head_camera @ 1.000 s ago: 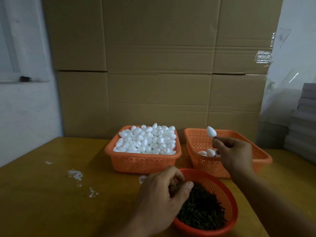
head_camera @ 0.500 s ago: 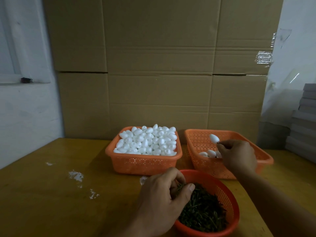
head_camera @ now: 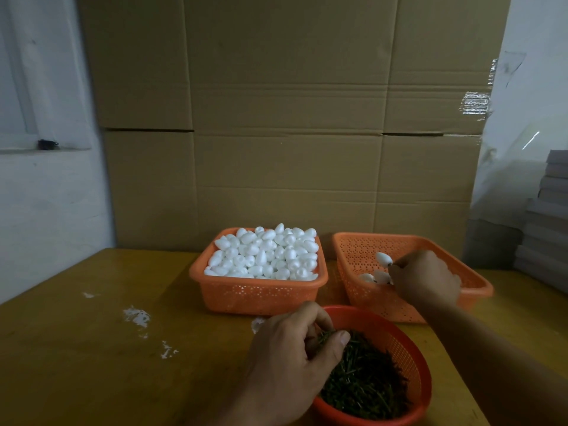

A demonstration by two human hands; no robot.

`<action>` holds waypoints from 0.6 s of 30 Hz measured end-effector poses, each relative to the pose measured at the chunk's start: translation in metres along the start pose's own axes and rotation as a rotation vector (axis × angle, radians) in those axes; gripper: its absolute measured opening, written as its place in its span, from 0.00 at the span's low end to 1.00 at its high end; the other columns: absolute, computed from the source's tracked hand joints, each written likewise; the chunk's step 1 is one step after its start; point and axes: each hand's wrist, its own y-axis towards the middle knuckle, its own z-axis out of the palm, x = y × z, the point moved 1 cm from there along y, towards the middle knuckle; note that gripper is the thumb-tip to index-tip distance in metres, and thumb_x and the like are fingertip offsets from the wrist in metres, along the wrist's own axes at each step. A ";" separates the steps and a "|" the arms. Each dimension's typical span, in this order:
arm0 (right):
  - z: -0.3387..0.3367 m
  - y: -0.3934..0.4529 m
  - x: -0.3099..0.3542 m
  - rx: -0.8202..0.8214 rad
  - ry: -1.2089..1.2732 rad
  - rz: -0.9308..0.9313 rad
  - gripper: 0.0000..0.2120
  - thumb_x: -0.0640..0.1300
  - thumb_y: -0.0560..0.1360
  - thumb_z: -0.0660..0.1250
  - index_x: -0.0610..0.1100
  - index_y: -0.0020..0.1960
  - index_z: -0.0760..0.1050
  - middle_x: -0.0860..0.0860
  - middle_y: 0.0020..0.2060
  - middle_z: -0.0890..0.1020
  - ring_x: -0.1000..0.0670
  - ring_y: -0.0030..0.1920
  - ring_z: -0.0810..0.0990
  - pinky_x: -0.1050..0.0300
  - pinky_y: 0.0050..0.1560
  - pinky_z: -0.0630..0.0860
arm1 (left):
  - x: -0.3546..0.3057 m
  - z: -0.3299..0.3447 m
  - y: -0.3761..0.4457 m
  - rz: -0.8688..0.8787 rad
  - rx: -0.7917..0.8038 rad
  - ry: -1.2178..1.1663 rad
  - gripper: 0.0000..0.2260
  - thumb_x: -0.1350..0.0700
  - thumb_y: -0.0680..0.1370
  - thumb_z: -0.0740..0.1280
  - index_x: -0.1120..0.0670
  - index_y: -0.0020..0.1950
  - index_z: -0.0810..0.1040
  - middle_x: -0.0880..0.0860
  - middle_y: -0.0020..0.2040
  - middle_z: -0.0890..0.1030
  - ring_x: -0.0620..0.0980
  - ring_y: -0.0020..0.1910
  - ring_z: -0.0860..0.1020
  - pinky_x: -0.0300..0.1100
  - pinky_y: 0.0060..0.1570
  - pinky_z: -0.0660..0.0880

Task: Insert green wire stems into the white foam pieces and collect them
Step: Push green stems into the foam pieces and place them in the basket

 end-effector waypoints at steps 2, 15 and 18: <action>0.001 0.003 -0.001 -0.001 -0.028 0.020 0.16 0.48 0.77 0.68 0.47 0.31 0.79 0.50 0.29 0.80 0.48 0.36 0.78 0.40 0.64 0.70 | 0.000 0.000 0.000 -0.005 0.003 0.001 0.16 0.33 0.75 0.63 0.44 0.46 0.76 0.46 0.32 0.75 0.43 0.33 0.75 0.45 0.43 0.69; 0.012 0.020 -0.007 -0.014 -0.112 0.025 0.17 0.58 0.74 0.69 0.46 0.36 0.78 0.50 0.30 0.81 0.48 0.37 0.78 0.41 0.62 0.65 | 0.001 0.001 0.000 -0.005 0.011 0.002 0.15 0.33 0.75 0.63 0.43 0.47 0.75 0.45 0.32 0.75 0.43 0.33 0.75 0.44 0.42 0.68; 0.015 0.024 -0.009 -0.017 -0.122 0.026 0.17 0.59 0.73 0.70 0.47 0.35 0.77 0.50 0.29 0.80 0.49 0.36 0.78 0.40 0.62 0.66 | 0.000 0.000 0.000 -0.005 0.012 0.006 0.15 0.32 0.75 0.62 0.43 0.46 0.75 0.44 0.32 0.75 0.43 0.33 0.75 0.44 0.43 0.68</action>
